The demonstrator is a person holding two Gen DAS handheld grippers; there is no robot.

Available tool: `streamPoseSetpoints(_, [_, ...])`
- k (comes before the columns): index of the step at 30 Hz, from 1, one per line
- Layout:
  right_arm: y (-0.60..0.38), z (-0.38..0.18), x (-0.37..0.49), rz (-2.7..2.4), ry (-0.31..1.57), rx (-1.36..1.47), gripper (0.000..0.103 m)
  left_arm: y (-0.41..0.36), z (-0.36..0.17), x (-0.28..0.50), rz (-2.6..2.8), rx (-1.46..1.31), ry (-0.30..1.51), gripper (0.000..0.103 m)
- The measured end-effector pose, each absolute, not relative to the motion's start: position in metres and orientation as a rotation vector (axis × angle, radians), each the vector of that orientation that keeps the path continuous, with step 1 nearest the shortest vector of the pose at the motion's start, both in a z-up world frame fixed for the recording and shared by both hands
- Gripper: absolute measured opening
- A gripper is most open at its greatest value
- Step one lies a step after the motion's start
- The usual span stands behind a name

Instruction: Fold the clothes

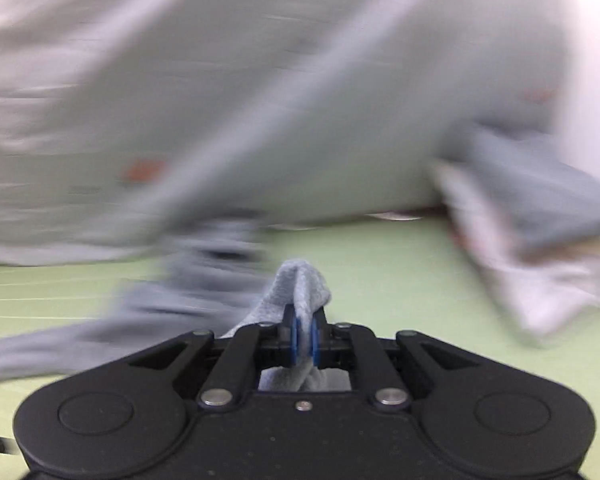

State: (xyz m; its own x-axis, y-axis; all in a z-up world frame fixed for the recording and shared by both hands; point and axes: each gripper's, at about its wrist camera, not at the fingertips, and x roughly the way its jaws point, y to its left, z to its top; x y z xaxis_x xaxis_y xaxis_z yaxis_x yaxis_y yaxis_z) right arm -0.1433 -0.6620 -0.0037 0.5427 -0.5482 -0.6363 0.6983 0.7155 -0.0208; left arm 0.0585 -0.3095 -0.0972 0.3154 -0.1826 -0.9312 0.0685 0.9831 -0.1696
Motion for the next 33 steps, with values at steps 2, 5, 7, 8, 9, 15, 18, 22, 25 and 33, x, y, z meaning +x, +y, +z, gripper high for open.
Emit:
streamPoseSetpoints(2, [-0.692, -0.025, -0.163, -0.815, 0.739, 0.317, 0.010, -0.327, -0.095, 0.057, -0.210, -0.088, 1.242, 0.081])
streamPoseSetpoints(5, [-0.707, -0.040, -0.186, -0.840, 0.719, 0.429, 0.027, -0.355, -0.092, 0.053, -0.286, -0.073, 1.248, 0.081])
streamPoseSetpoints(7, [-0.718, -0.050, -0.201, -0.856, 0.704, 0.503, 0.065, -0.374, -0.092, 0.049, -0.334, -0.067, 1.257, 0.082])
streamPoseSetpoints(8, [-0.723, -0.055, -0.208, -0.864, 0.697, 0.540, 0.078, -0.383, -0.093, 0.047, -0.355, -0.067, 1.268, 0.084])
streamPoseSetpoints(9, [-0.728, -0.060, -0.216, -0.871, 0.689, 0.577, 0.080, -0.393, -0.095, 0.045, -0.374, -0.068, 1.284, 0.085])
streamPoseSetpoints(15, [-0.759, -0.092, -0.196, -0.757, 0.744, 0.601, 0.083, -0.445, -0.121, 0.020, -0.423, 0.023, 1.388, 0.085])
streamPoseSetpoints(18, [-0.769, -0.100, -0.191, -0.698, 0.756, 0.582, 0.086, -0.461, -0.130, 0.006, -0.418, 0.059, 1.421, 0.085])
streamPoseSetpoints(22, [-0.777, -0.107, -0.193, -0.603, 0.758, 0.627, 0.084, -0.470, -0.130, -0.008, -0.419, 0.114, 1.394, 0.074])
streamPoseSetpoints(25, [-0.774, -0.107, -0.200, -0.525, 0.747, 0.666, 0.054, -0.467, -0.127, -0.011, -0.428, 0.097, 1.386, 0.026])
streamPoseSetpoints(33, [-0.725, -0.081, -0.213, -0.484, 0.712, 0.603, 0.014, -0.408, -0.106, -0.012, -0.394, -0.067, 1.355, 0.011])
